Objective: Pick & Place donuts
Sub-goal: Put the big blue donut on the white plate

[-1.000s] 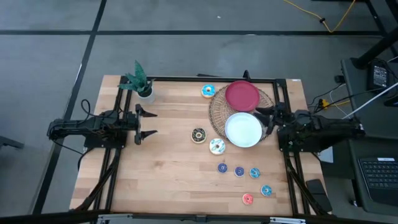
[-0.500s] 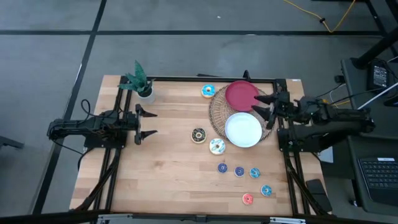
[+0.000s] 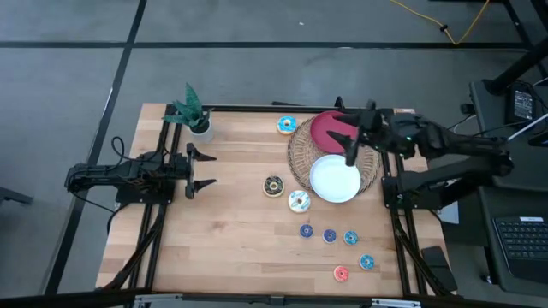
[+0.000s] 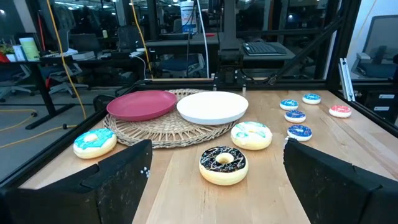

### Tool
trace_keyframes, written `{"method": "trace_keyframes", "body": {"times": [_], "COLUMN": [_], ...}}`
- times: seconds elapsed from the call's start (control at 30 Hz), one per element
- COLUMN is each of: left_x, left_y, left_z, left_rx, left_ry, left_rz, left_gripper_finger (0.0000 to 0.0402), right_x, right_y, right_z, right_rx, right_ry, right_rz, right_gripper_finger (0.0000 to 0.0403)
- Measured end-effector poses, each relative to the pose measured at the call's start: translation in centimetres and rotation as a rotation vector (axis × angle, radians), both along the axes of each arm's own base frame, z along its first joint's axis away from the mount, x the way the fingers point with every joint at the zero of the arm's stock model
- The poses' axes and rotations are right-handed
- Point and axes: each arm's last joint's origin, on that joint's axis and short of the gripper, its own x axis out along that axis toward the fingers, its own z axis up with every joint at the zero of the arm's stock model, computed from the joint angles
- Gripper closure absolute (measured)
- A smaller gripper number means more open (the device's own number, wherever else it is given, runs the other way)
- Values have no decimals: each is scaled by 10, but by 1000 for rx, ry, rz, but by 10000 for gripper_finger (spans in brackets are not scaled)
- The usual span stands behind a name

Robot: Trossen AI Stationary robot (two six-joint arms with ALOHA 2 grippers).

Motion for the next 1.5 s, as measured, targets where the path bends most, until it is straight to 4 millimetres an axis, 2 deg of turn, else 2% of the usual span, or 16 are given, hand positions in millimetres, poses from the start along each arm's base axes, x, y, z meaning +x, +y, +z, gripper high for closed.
{"method": "trace_keyframes", "body": {"times": [0.43,0.7,0.87,1.2,1.37,1.5], "left_x": [0,0,0,0,0,0], "left_y": [0,0,0,0,0,0], "left_z": [0,0,0,0,0,0], "left_rx": [0,0,0,0,0,0], "left_ry": [0,0,0,0,0,0], "left_rz": [0,0,0,0,0,0], "left_gripper_finger": [48,49,48,49,48,49], "right_x": [73,103,108,100,93,88], "right_y": [-37,-66,-84,-119,-138,-154], "right_z": [25,47,64,95,99,93], "right_rx": [51,40,59,40,52,76], "right_ry": [136,209,232,246,261,303], "right_rz": [-149,-193,-189,-178,-228,-212], "right_gripper_finger": [160,160,159,159,159,159]}}
